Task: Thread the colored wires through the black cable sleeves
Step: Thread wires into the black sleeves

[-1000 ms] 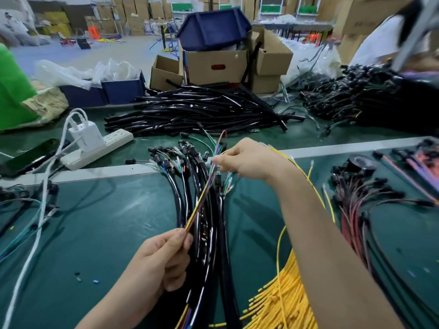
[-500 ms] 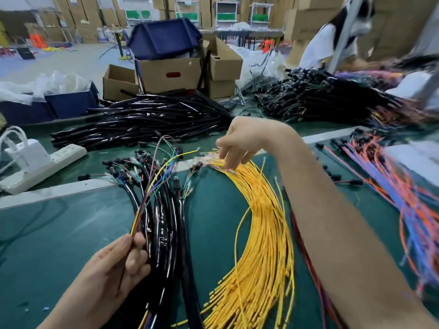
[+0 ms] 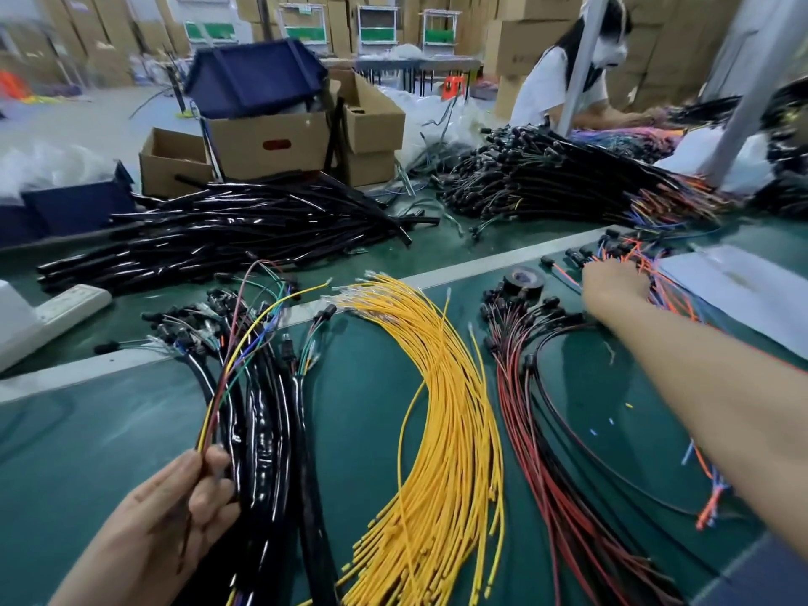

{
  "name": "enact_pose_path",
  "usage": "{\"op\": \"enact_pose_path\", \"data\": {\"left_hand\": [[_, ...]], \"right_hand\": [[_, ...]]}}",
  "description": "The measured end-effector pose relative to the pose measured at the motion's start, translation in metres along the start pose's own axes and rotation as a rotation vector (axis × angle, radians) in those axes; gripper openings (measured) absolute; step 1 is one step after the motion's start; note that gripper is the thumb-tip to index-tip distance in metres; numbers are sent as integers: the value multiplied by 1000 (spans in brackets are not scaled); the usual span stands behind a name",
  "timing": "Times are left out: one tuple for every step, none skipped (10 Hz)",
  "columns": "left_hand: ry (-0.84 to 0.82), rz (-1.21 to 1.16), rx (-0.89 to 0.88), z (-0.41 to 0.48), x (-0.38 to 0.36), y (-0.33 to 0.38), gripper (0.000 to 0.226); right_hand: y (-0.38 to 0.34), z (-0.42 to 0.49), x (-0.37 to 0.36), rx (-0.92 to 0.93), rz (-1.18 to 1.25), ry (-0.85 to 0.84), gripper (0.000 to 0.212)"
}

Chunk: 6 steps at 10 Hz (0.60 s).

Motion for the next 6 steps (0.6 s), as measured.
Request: {"op": "enact_pose_path", "data": {"left_hand": [[-291,-609,34,-5,-13,10,53],[-95,-597,118,-18,-28,12,78],[-200,-677,141,-16,-33,11,76],[-219,-707,188,-13,-35,12,76],[-59,-574,102,-17,-29,20,57],[42,-334,28,-7,-31,25,46]], "right_hand": [[-1,1,6,-32,-37,-164,40],[0,2,12,-88,-131,-346,48],[1,3,12,-81,-192,-405,45],[3,5,6,20,-127,-375,35],[3,6,12,46,-61,-314,38],[-2,6,43,34,2,-91,37]]}}
Point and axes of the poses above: each hand's wrist, its own z-axis towards the middle knuckle, its own x-axis out of the back of the hand, y = z × x, the point moved 2 cm from there along z, towards the middle knuckle, and after that the axes turned 1 degree about -y, right-handed, at the moved point
